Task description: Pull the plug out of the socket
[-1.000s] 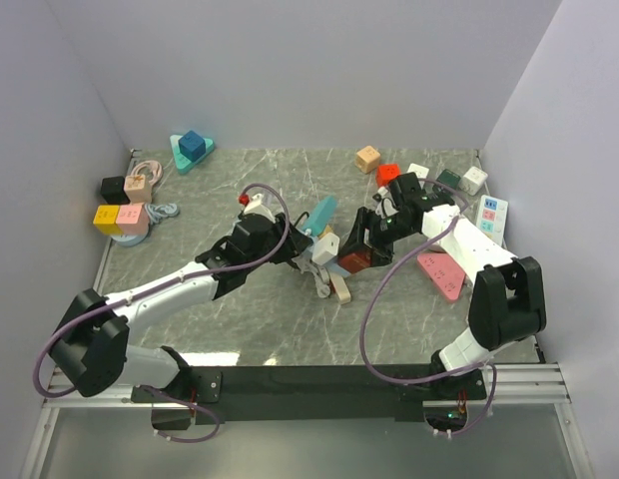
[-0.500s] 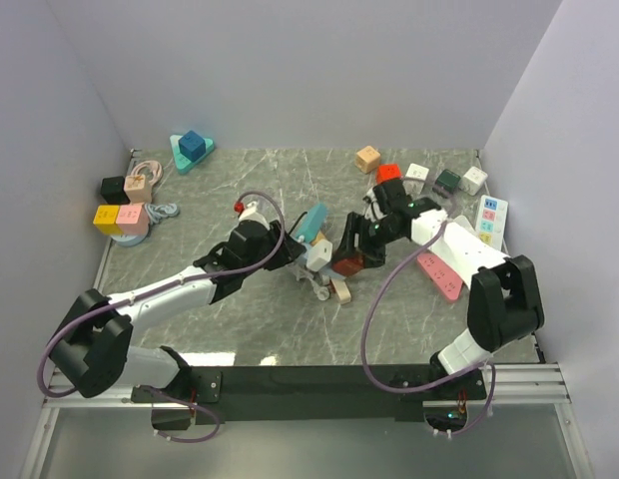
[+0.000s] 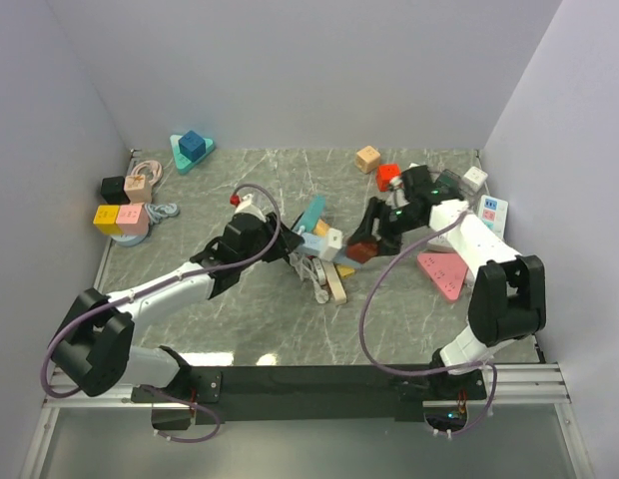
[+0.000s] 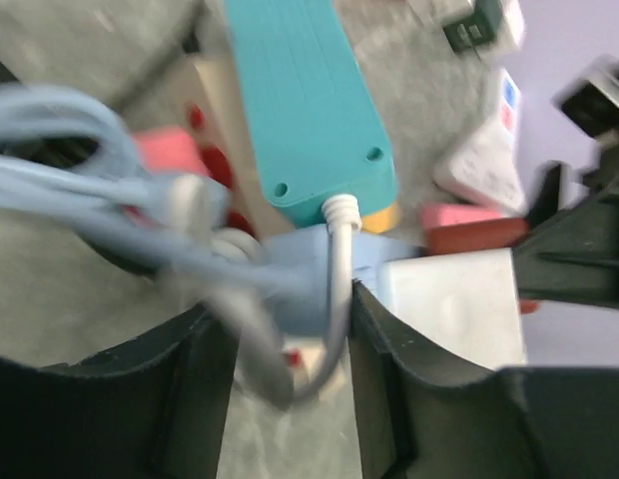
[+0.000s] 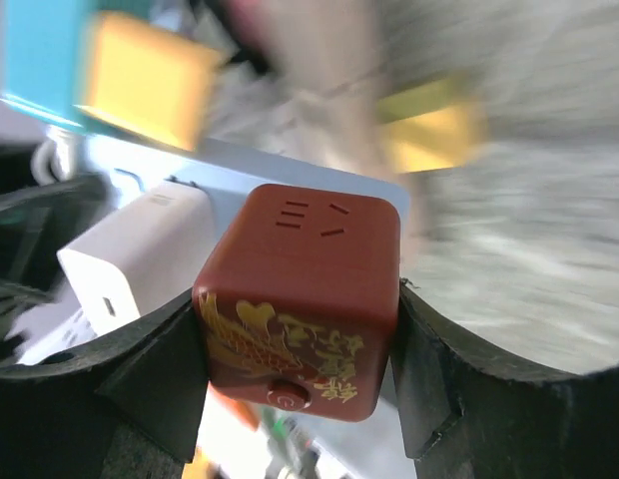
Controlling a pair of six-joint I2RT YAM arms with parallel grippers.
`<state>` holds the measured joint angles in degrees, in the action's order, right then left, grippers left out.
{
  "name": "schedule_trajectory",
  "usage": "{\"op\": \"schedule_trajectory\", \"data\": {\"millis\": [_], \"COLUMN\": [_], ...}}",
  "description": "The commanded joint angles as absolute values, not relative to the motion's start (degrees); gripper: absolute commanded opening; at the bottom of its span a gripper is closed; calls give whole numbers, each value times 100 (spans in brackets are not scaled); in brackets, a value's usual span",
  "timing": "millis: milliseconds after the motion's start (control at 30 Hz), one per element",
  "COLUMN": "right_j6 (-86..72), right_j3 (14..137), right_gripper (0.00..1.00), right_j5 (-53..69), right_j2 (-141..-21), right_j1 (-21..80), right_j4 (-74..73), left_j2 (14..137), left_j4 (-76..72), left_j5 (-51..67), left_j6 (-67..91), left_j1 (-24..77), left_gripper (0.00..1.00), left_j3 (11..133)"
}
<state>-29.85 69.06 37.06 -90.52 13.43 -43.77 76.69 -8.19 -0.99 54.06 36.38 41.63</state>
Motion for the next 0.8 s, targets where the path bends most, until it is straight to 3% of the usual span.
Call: {"op": "schedule_trajectory", "data": {"millis": [0, 500, 567, 600, 700, 767], "right_j6": [-2250, -2214, -2591, -2723, -3312, -3926], "right_j3": [7567, 7305, 7103, 6884, 6515, 6146], "right_gripper": [0, 0, 0, 0, 0, 0], "right_j5": [3832, 3727, 3639, 3613, 3550, 3734], "right_j2": [-8437, -8666, -8553, -8517, -8481, -8403], "right_j1": [71, 378, 552, 658, 1115, 1326], "right_j4": [-5335, -5256, -4915, -4756, -4090, -3685], "left_j2": [7910, 7533, 7358, 7139, 6856, 6899], "left_j4": [1275, 1792, 2091, 2057, 1627, 1391], "left_j5": [-2259, -2145, -1796, -1515, -776, -441], "left_j6": [4114, 4262, 4420, 4569, 4972, 5167], "left_j1": [2769, 2760, 2760, 2768, 2917, 2988], "left_gripper": [0, 1, 21, 42, 69, 75], "left_j3": [3735, 4622, 5044, 5132, 5221, 5212]}}
